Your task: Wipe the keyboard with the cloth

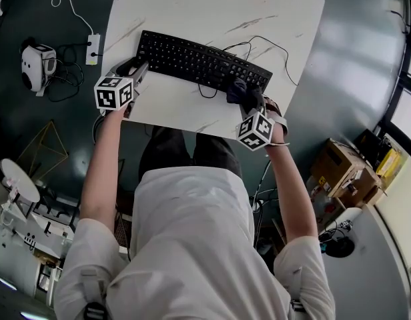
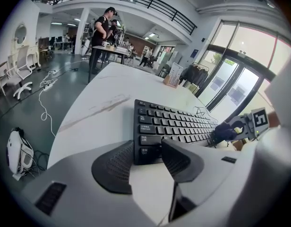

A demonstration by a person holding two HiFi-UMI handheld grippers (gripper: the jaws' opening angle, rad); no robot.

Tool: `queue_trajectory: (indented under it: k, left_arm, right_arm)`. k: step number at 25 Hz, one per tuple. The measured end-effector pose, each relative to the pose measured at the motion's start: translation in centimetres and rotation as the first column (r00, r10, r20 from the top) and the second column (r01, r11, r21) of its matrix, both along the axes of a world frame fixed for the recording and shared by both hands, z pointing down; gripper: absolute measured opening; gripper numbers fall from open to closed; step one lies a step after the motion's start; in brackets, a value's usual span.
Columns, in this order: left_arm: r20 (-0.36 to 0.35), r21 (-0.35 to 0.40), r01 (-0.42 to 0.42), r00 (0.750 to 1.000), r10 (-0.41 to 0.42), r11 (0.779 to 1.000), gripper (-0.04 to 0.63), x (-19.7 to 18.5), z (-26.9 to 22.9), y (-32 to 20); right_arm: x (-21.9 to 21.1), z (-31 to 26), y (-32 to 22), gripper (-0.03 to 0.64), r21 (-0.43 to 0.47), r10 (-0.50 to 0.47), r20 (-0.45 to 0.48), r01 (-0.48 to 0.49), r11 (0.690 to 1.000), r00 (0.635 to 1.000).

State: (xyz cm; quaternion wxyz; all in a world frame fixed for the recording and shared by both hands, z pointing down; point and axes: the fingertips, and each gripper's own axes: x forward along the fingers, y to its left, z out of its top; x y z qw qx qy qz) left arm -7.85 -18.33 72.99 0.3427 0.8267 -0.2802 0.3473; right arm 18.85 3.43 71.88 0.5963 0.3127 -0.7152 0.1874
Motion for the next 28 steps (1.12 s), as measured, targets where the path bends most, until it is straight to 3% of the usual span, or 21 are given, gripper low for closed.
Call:
queue_trajectory:
  k: [9, 12, 17, 24, 28]
  left_arm:
    - [-0.012, -0.004, -0.030, 0.999, 0.030, 1.000, 0.192, 0.1, 0.0, 0.0]
    - [-0.014, 0.001, -0.053, 0.998, 0.053, 0.999, 0.193, 0.0, -0.1, 0.0]
    - [-0.016, 0.002, -0.075, 0.997, 0.075, 0.997, 0.193, 0.1, -0.2, 0.0]
    - [-0.022, -0.010, -0.091, 0.996, 0.091, 0.996, 0.193, 0.2, -0.1, 0.0]
    - [-0.024, -0.004, -0.109, 0.994, 0.108, 0.994, 0.195, 0.1, -0.1, 0.2]
  right_arm:
    - [-5.3, -1.3, 0.0, 0.121, -0.063, -0.137, 0.134, 0.146, 0.987, 0.982]
    - [-6.2, -0.7, -1.0, 0.121, -0.093, -0.139, 0.171, 0.157, 0.983, 0.975]
    - [-4.6, -0.6, -2.9, 0.121, -0.192, -0.006, 0.234, 0.053, 0.980, 0.972]
    - [0.4, -0.7, -6.8, 0.123, -0.237, 0.177, 0.227, -0.122, 0.964, 0.958]
    - [1.6, -1.0, -8.6, 0.130, -0.220, 0.191, 0.189, -0.148, 0.964, 0.963]
